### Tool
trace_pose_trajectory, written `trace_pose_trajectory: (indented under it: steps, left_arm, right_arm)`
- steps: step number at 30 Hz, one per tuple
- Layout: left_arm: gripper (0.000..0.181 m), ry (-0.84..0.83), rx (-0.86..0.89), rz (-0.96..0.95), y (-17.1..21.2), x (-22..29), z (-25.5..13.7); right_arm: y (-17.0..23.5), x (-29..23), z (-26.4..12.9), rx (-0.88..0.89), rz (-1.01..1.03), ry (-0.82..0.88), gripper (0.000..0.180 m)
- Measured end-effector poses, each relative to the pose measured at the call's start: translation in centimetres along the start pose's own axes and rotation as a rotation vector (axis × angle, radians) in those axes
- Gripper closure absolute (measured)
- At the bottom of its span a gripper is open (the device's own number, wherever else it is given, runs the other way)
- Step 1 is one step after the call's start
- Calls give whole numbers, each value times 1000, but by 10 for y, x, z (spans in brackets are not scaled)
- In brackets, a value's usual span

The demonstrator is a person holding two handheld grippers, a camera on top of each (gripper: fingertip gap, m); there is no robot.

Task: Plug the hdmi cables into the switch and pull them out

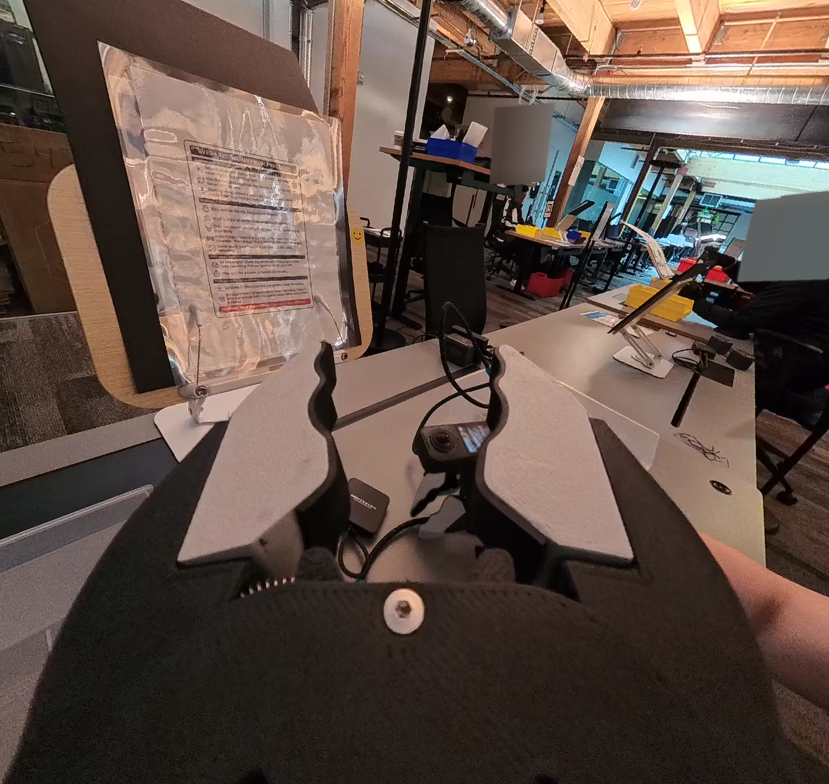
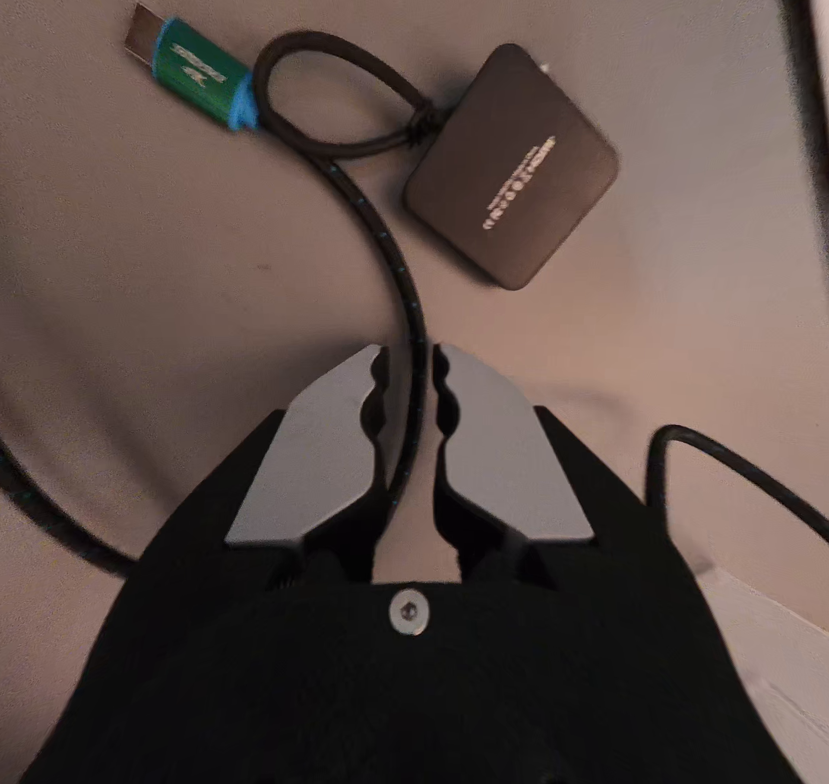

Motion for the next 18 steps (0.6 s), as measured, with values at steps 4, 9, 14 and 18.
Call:
trace_pose_trajectory:
  steps: [4,9,14,18]
  left_arm:
    - [115,7,-13,4,0,1,0]
    - [115,9,-19,6,-1,1,-1]
    - [115,-6,-23,12,-3,-3,-6]
    - [115,3,-9,-3,-6,-6,-10]
  right_arm:
    - [4,-6,-2,-48,2,-100,167]
    - [-6,-17,-20,9,-83,121,146]
    - [-21,-101,-39,253,-311,-181,149]
    - [-19,-137,-31,150,-322,-402,149]
Point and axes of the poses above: each gripper's, where its closed fingertips meet, z out along the fingers, y out of its underside, x = y × z across the jaws, the point moved 9 cm from there along -z, back along the fingers, and after that the axes turned 7 degrees about z, right-handed, at the moved point
